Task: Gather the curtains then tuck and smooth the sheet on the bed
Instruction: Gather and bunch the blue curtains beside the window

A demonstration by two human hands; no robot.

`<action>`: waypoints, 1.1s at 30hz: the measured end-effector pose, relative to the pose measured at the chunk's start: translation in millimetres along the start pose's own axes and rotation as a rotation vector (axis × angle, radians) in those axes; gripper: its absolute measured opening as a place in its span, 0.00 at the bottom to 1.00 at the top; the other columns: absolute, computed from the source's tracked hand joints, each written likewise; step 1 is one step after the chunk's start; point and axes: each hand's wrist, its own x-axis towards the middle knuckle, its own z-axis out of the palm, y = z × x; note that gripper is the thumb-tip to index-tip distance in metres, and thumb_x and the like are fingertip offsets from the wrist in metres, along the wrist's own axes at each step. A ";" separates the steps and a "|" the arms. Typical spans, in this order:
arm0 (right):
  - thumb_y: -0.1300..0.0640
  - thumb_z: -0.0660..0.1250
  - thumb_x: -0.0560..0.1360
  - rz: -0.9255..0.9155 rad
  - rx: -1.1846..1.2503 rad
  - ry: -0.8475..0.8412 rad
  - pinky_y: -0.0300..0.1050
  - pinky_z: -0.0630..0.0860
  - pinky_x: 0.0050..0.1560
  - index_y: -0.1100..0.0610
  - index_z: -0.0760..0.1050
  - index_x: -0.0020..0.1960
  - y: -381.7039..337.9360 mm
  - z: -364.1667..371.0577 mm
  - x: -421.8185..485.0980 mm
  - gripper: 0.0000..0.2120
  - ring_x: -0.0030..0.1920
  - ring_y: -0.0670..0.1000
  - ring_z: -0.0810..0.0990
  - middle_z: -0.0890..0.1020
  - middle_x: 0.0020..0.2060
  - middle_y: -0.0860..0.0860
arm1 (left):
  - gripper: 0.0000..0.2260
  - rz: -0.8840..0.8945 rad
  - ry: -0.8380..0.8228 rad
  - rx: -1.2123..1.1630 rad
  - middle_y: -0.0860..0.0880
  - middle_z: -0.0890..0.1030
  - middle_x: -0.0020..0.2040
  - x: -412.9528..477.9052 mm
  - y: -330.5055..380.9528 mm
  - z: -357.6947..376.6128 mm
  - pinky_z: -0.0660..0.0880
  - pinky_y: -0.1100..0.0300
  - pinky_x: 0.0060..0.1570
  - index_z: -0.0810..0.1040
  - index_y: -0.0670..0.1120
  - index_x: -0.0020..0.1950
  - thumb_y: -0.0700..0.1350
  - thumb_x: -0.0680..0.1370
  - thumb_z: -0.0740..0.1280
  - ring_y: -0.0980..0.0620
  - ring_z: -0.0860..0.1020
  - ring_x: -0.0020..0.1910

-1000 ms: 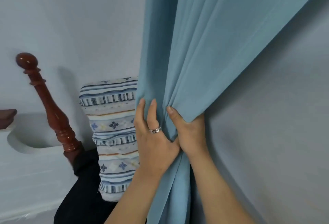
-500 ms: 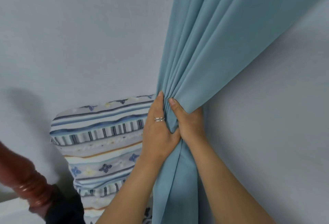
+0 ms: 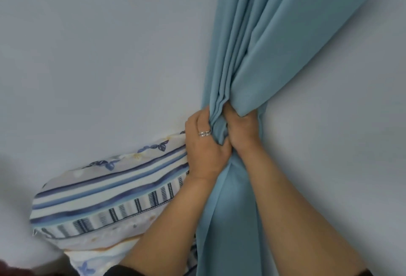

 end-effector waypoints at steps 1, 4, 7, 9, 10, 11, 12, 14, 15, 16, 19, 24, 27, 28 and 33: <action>0.38 0.72 0.66 0.002 -0.005 -0.008 0.34 0.79 0.55 0.48 0.77 0.61 2.3 -1.5 1.0 0.27 0.54 0.39 0.83 0.85 0.51 0.40 | 0.28 0.010 0.011 0.007 0.40 0.74 0.61 -0.9 -2.0 2.7 0.72 0.58 0.64 0.70 0.39 0.70 0.42 0.72 0.73 0.44 0.73 0.60; 0.36 0.71 0.65 0.010 -0.029 -0.013 0.29 0.78 0.51 0.45 0.78 0.58 0.0 -2.5 0.2 0.25 0.52 0.36 0.82 0.85 0.49 0.37 | 0.25 0.029 0.011 0.036 0.40 0.75 0.60 0.4 -6.2 5.3 0.73 0.55 0.62 0.71 0.39 0.67 0.46 0.72 0.70 0.43 0.74 0.58; 0.38 0.73 0.68 0.041 -0.070 -0.019 0.44 0.78 0.63 0.53 0.76 0.66 -11.6 -3.6 -6.7 0.31 0.57 0.43 0.82 0.84 0.56 0.45 | 0.25 0.003 -0.024 0.081 0.40 0.77 0.58 2.6 -1.4 2.4 0.74 0.50 0.57 0.73 0.39 0.65 0.47 0.71 0.71 0.42 0.75 0.56; 0.43 0.74 0.72 0.058 -0.108 -0.030 0.50 0.77 0.65 0.52 0.75 0.67 -23.7 -11.2 -16.0 0.27 0.58 0.44 0.81 0.83 0.58 0.45 | 0.27 -0.002 -0.059 0.103 0.40 0.77 0.58 1.7 4.7 -4.2 0.73 0.50 0.55 0.72 0.40 0.65 0.48 0.69 0.73 0.42 0.74 0.55; 0.44 0.75 0.72 0.057 -0.152 -0.045 0.51 0.78 0.64 0.52 0.75 0.67 -33.3 -17.8 -22.9 0.26 0.58 0.44 0.81 0.82 0.58 0.45 | 0.29 0.007 -0.074 0.111 0.40 0.77 0.58 1.4 9.4 -7.8 0.72 0.50 0.55 0.71 0.41 0.66 0.48 0.69 0.74 0.43 0.74 0.55; 0.46 0.75 0.72 0.044 -0.203 -0.062 0.51 0.78 0.63 0.51 0.75 0.66 -42.0 -23.5 -30.4 0.25 0.57 0.43 0.81 0.82 0.58 0.46 | 0.29 0.012 -0.096 0.118 0.41 0.76 0.57 1.0 11.3 -9.4 0.71 0.51 0.54 0.70 0.42 0.66 0.49 0.68 0.75 0.44 0.73 0.55; 0.50 0.76 0.72 0.002 -0.237 -0.053 0.51 0.79 0.63 0.52 0.75 0.66 -50.0 -29.7 -37.9 0.25 0.57 0.43 0.81 0.81 0.59 0.46 | 0.29 0.011 -0.114 0.120 0.41 0.76 0.57 0.0 12.8 -10.6 0.70 0.51 0.53 0.69 0.43 0.65 0.50 0.68 0.75 0.44 0.73 0.54; 0.57 0.78 0.69 -0.203 -0.239 0.081 0.51 0.76 0.65 0.55 0.69 0.70 -77.0 -43.6 -54.0 0.32 0.61 0.45 0.79 0.78 0.62 0.50 | 0.28 0.007 -0.134 0.122 0.42 0.76 0.54 -0.6 17.7 -13.4 0.71 0.50 0.50 0.70 0.43 0.63 0.52 0.69 0.77 0.43 0.74 0.52; 0.60 0.78 0.68 -0.333 -0.220 0.187 0.52 0.75 0.67 0.57 0.64 0.73 -97.7 -48.9 -61.4 0.38 0.65 0.48 0.77 0.75 0.66 0.52 | 0.28 -0.012 -0.160 0.124 0.43 0.76 0.53 -0.6 19.6 -12.6 0.72 0.49 0.48 0.71 0.43 0.62 0.53 0.69 0.78 0.42 0.74 0.51; 0.62 0.77 0.68 -0.480 -0.205 0.292 0.54 0.74 0.68 0.59 0.60 0.75 -116.7 -51.3 -63.7 0.41 0.68 0.52 0.75 0.72 0.69 0.56 | 0.28 -0.036 -0.173 0.131 0.43 0.76 0.52 -1.5 17.2 -11.1 0.73 0.48 0.48 0.72 0.42 0.61 0.54 0.69 0.78 0.41 0.75 0.50; 0.60 0.74 0.70 -0.928 -0.366 0.609 0.58 0.65 0.75 0.69 0.56 0.77 -184.1 -64.6 -63.3 0.43 0.73 0.63 0.66 0.64 0.73 0.65 | 0.26 -0.053 -0.189 0.115 0.43 0.76 0.52 -5.2 19.9 -12.8 0.75 0.46 0.48 0.73 0.42 0.61 0.53 0.71 0.78 0.41 0.75 0.50; 0.46 0.74 0.71 -1.104 -0.750 0.614 0.59 0.55 0.79 0.73 0.57 0.76 -254.3 -62.3 -35.2 0.48 0.77 0.69 0.57 0.59 0.75 0.71 | 0.35 -0.212 -0.206 -0.073 0.49 0.75 0.57 8.3 50.5 -19.6 0.75 0.44 0.57 0.69 0.49 0.67 0.52 0.66 0.81 0.42 0.76 0.57; 0.53 0.71 0.72 -1.097 -0.822 0.610 0.57 0.53 0.79 0.72 0.56 0.77 -271.7 -61.1 -18.6 0.43 0.78 0.70 0.55 0.58 0.76 0.70 | 0.47 -0.244 -0.123 -0.228 0.58 0.68 0.61 41.1 94.5 -26.5 0.71 0.49 0.63 0.62 0.56 0.73 0.58 0.60 0.81 0.47 0.72 0.63; 0.53 0.70 0.72 -1.101 -0.847 0.614 0.56 0.53 0.79 0.72 0.56 0.77 -277.5 -61.8 -12.5 0.42 0.78 0.69 0.55 0.58 0.77 0.69 | 0.50 -0.182 -0.116 -0.244 0.58 0.67 0.63 54.7 111.3 -28.6 0.69 0.51 0.63 0.58 0.57 0.75 0.60 0.59 0.80 0.47 0.71 0.65; 0.48 0.70 0.72 -1.211 -0.736 0.713 0.57 0.55 0.78 0.74 0.59 0.75 -326.4 -74.5 16.5 0.43 0.76 0.70 0.60 0.62 0.74 0.70 | 0.56 0.052 -0.210 -0.122 0.49 0.61 0.76 98.6 156.9 -20.5 0.63 0.50 0.66 0.48 0.56 0.81 0.63 0.62 0.78 0.47 0.63 0.73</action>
